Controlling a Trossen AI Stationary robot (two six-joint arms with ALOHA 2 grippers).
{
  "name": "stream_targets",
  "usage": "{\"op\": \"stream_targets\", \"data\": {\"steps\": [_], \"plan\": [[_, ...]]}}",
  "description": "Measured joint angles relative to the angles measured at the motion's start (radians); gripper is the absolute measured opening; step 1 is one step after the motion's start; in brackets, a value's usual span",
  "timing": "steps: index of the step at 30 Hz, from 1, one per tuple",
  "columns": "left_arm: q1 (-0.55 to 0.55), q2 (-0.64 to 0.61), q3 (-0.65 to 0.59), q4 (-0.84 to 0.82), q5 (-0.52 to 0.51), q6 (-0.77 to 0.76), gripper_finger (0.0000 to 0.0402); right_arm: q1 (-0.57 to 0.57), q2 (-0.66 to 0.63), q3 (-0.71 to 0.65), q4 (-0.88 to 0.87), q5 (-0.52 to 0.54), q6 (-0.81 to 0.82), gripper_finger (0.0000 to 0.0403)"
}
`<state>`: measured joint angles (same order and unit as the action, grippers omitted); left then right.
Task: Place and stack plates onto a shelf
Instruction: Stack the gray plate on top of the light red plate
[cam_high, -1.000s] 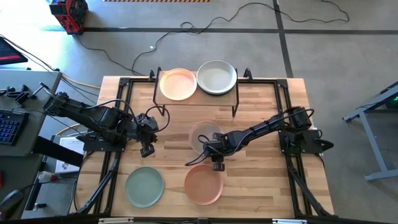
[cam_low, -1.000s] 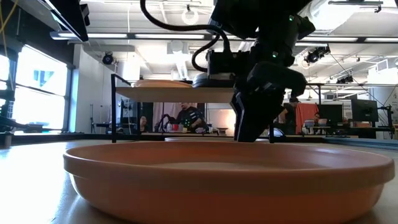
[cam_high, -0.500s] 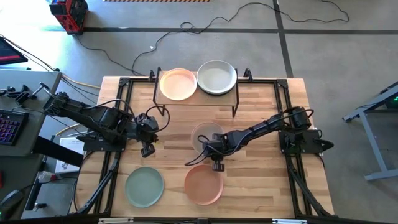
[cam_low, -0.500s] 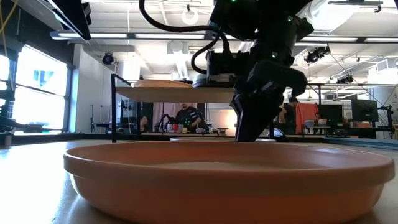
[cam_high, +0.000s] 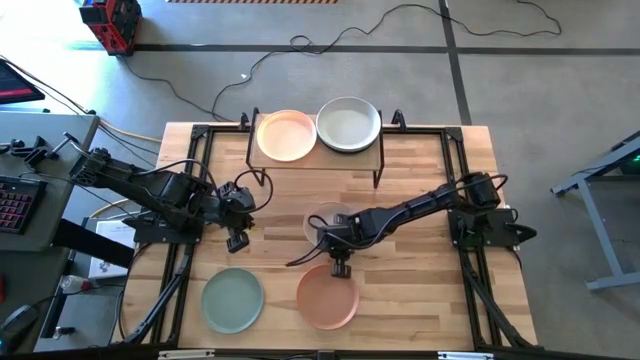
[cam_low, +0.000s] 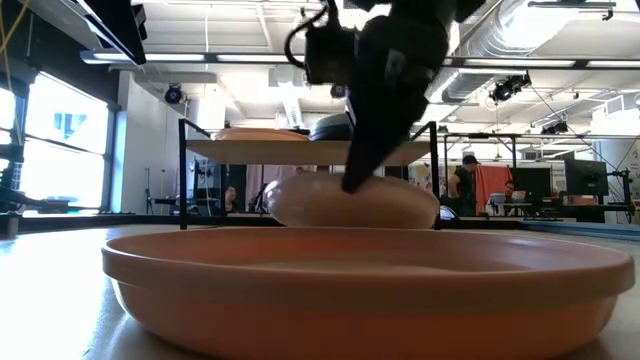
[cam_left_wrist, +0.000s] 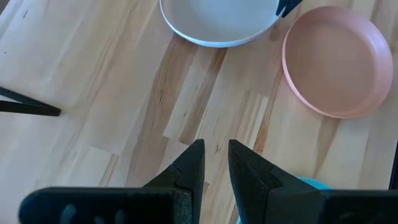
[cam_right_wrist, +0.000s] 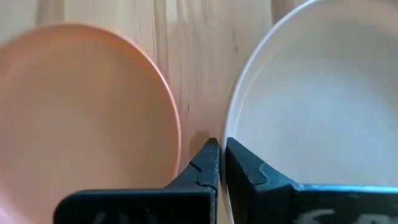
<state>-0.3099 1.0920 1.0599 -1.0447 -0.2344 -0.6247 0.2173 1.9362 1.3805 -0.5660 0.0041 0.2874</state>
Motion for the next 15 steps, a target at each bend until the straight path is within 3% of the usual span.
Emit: {"op": "stream_targets", "data": {"steps": [15], "plan": [[0.000,0.000,0.000,-0.001,-0.013,-0.042,0.0060,0.000,0.000,0.221,-0.160,0.059,-0.055,0.0000]]}}
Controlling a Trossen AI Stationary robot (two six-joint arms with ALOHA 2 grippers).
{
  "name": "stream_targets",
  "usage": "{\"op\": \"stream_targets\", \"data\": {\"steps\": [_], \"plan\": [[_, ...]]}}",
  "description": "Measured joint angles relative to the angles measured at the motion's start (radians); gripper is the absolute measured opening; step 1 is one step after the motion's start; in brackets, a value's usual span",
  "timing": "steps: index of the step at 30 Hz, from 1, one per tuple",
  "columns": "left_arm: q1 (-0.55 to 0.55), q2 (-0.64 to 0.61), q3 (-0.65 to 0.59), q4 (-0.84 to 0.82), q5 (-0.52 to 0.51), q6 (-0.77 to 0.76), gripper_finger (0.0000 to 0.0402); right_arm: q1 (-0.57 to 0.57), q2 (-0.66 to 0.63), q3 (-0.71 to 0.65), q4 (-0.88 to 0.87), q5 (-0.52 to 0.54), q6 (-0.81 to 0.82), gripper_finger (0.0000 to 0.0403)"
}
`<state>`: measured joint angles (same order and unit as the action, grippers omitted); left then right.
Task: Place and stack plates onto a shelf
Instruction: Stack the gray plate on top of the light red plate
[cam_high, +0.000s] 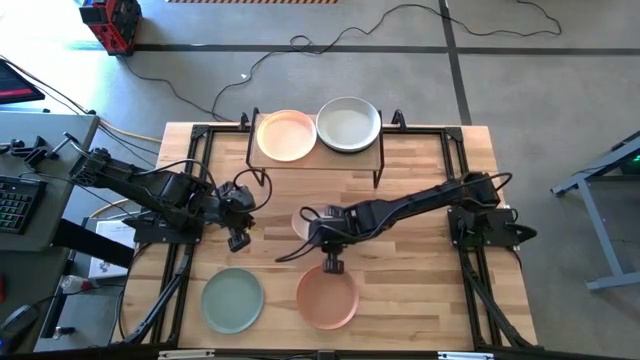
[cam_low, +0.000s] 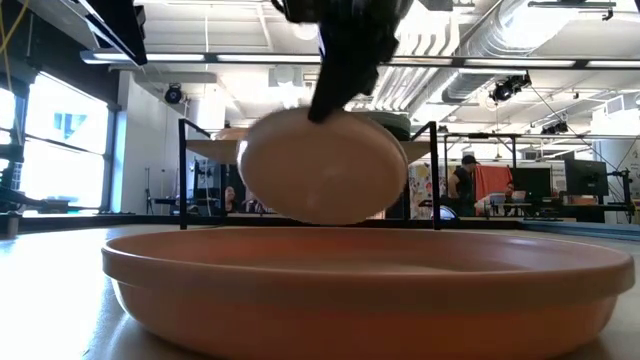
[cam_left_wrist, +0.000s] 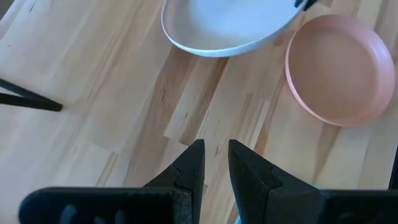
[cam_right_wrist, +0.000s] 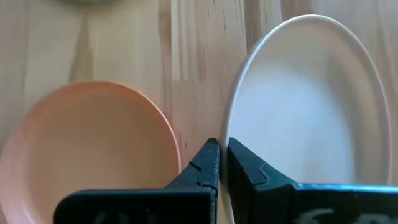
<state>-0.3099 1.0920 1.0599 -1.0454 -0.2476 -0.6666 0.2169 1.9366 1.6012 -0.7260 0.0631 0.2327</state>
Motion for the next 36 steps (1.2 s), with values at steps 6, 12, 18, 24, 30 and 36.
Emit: {"op": "stream_targets", "data": {"steps": [6,12,18,24,30,36], "plan": [[0.011,0.000,0.000,-0.001,0.000,-0.068,0.0060,0.006,0.000,0.072,-0.011,0.000,-0.006,0.0000],[0.037,0.000,0.000,-0.005,0.000,-0.074,0.0060,0.021,0.000,0.157,-0.053,0.010,-0.007,0.0000],[0.060,0.010,0.000,-0.005,0.003,-0.076,0.0065,0.043,0.000,0.226,-0.134,0.053,-0.008,0.0000],[0.099,0.015,0.000,-0.007,0.013,-0.197,0.0093,0.068,0.000,0.251,-0.197,0.061,-0.032,0.0000],[0.159,0.016,0.000,-0.004,0.054,-0.374,0.0108,0.087,0.000,0.251,-0.203,0.056,-0.108,0.0000],[0.192,0.016,0.000,-0.003,0.119,-0.446,0.0106,0.105,0.000,0.252,-0.182,0.081,-0.240,0.0000]]}}
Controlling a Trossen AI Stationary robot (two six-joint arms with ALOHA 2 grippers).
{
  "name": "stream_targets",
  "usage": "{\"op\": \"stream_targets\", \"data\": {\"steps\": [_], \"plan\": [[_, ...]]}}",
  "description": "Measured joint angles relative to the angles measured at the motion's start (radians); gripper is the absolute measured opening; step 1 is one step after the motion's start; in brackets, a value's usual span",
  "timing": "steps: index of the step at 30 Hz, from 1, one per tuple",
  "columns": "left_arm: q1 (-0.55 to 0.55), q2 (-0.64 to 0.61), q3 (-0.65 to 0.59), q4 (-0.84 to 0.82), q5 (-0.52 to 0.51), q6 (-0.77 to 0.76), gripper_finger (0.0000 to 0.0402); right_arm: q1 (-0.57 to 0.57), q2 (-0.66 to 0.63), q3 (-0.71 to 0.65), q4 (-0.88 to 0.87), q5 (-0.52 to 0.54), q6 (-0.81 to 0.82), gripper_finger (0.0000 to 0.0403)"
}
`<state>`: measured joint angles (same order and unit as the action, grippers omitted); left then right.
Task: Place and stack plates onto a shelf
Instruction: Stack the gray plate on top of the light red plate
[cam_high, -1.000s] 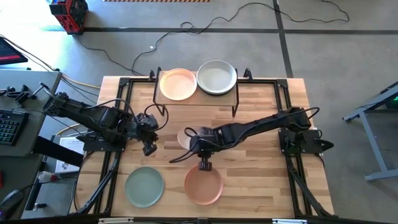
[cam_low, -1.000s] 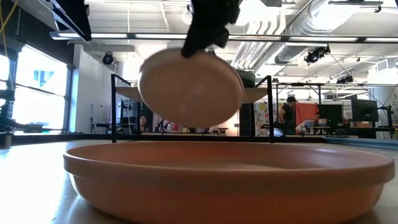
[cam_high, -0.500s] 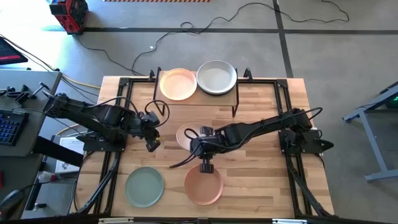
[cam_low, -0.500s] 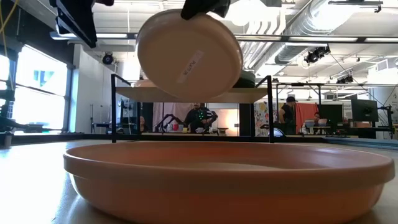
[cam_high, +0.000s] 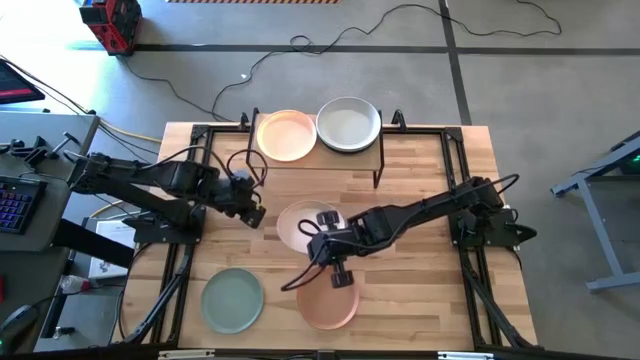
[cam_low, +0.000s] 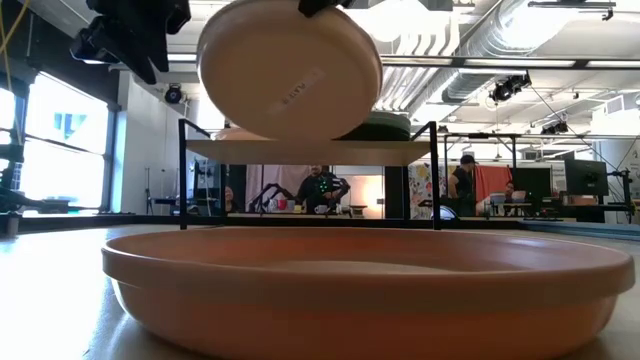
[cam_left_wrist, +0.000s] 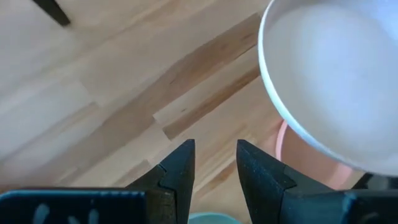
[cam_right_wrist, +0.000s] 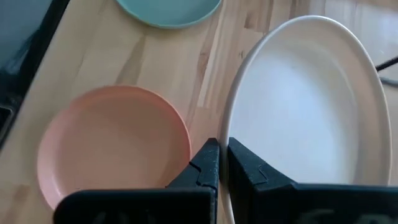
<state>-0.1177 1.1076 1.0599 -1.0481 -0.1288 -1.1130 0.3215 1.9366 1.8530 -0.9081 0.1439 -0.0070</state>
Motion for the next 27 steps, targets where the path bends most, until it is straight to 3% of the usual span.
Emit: {"op": "stream_targets", "data": {"steps": [10,27], "plan": [[0.021,0.026,0.000,0.052,0.016,-0.062,0.0106,0.002,0.000,0.000,0.001,0.011,-0.054,0.0000],[0.063,0.165,0.000,0.225,0.096,0.046,0.0106,-0.001,0.000,0.000,0.011,0.011,-0.053,0.0000]]}}
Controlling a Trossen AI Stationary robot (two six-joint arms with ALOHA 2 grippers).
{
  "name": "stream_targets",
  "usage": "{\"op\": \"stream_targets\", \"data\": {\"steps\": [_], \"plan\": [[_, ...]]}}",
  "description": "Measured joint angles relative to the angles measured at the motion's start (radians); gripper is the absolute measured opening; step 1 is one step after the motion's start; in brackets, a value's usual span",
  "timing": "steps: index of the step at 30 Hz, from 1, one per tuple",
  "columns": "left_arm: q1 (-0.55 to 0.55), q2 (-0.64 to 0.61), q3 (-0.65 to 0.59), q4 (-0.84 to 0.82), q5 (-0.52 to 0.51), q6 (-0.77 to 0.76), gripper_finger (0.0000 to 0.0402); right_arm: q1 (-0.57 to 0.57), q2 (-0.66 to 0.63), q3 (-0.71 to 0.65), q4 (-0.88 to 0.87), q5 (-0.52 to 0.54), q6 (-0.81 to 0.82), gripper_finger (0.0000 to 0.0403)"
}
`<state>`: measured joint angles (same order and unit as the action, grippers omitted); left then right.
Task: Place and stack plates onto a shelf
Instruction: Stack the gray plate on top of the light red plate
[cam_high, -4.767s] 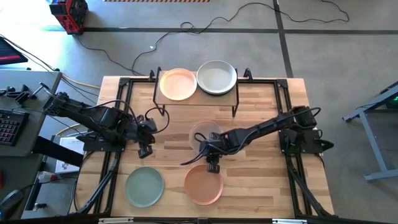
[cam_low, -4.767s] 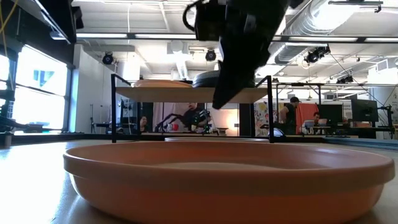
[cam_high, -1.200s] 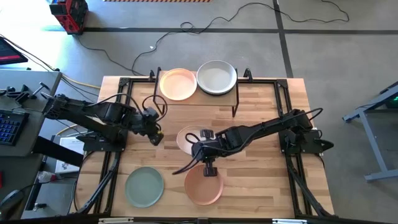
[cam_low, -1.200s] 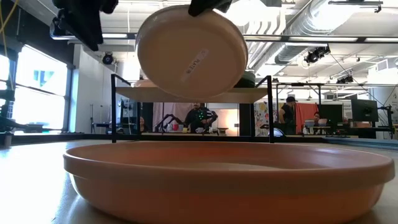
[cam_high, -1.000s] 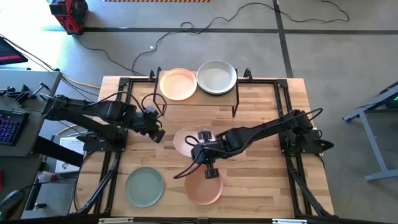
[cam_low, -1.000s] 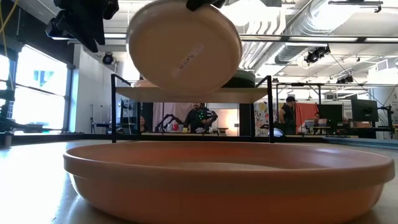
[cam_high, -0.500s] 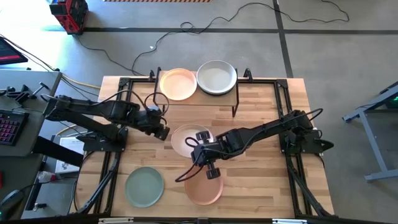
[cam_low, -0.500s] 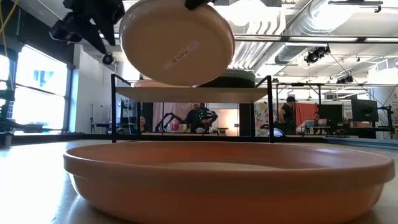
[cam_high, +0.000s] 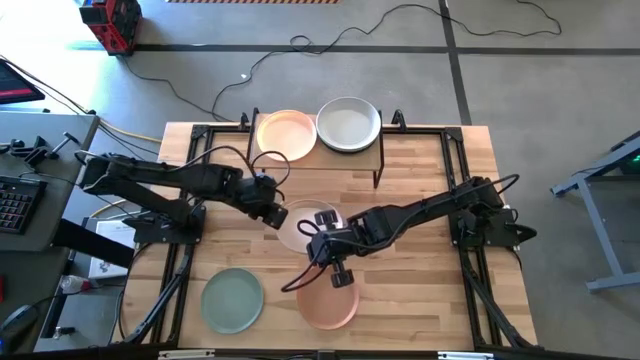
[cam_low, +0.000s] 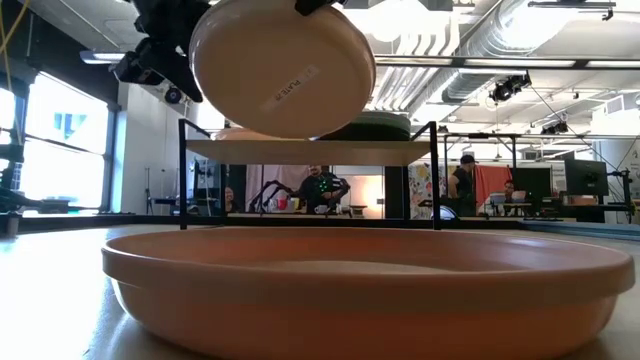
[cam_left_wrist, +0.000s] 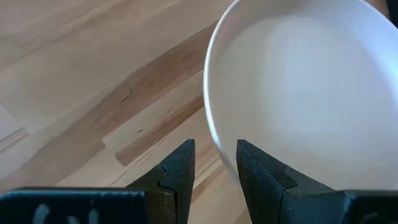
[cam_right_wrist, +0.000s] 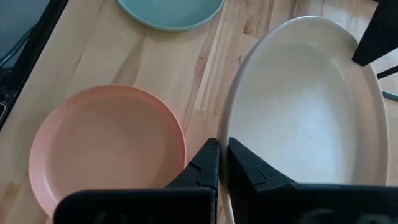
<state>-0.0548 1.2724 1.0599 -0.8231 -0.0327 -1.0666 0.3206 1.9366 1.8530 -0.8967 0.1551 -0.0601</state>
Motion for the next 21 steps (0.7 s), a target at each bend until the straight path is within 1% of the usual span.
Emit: {"op": "stream_targets", "data": {"steps": [3,12,16,21], "plan": [[0.005,0.021,0.000,0.037,0.021,0.016,0.0106,-0.001,0.000,0.000,0.000,0.004,0.003,0.0000],[0.015,0.056,0.000,0.038,0.068,0.066,0.0102,-0.005,0.000,0.000,-0.003,0.007,0.003,0.0000],[0.016,0.063,0.000,0.038,0.073,0.090,0.0082,-0.006,0.000,0.000,-0.003,0.006,0.003,0.0000],[0.016,0.065,0.000,0.043,0.066,0.107,0.0047,-0.006,0.000,0.000,0.000,0.006,0.021,0.0000]]}}
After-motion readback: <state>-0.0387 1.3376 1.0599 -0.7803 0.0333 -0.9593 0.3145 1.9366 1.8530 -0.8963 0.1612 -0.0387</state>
